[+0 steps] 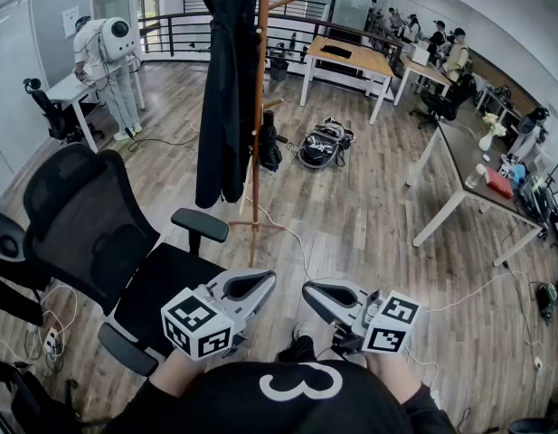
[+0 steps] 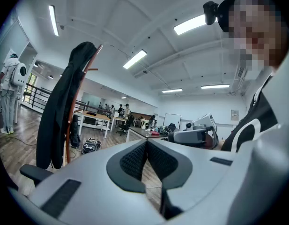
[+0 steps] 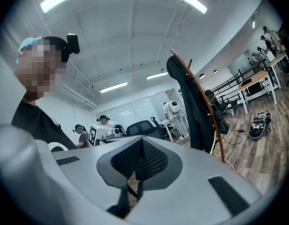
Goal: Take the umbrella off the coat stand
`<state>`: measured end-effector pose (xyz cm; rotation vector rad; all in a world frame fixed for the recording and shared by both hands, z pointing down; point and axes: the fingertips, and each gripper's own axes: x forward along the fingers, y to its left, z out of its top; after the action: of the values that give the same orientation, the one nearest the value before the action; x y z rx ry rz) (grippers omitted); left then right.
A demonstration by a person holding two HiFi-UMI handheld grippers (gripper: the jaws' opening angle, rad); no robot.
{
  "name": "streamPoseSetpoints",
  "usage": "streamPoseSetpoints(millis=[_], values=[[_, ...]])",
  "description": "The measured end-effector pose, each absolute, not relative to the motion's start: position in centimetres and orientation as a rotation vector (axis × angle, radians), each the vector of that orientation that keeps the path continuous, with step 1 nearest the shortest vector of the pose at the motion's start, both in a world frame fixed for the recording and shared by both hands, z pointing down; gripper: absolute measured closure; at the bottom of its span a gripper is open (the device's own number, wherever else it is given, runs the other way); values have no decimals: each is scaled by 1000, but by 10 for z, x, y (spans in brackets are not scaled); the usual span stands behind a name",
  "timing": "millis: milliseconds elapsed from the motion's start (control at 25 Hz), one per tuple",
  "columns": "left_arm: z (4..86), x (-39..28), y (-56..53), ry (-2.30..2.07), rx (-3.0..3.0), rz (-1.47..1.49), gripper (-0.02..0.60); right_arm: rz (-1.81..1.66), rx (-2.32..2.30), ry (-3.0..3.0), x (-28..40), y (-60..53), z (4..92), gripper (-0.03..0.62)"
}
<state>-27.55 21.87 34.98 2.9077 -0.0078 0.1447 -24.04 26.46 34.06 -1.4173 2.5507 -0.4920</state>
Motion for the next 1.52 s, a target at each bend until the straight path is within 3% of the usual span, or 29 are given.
streamPoseSetpoints(millis=[480, 1200, 1520], values=[[360, -225, 192, -35, 2896, 215, 566, -448, -1462, 2605, -189, 226, 352, 568], [380, -53, 106, -24, 2860, 310, 565, -542, -1421, 2537, -21, 133, 373, 568], [368, -14, 76, -126, 2907, 290, 565, -441, -1394, 2603, 20, 106, 365, 568]])
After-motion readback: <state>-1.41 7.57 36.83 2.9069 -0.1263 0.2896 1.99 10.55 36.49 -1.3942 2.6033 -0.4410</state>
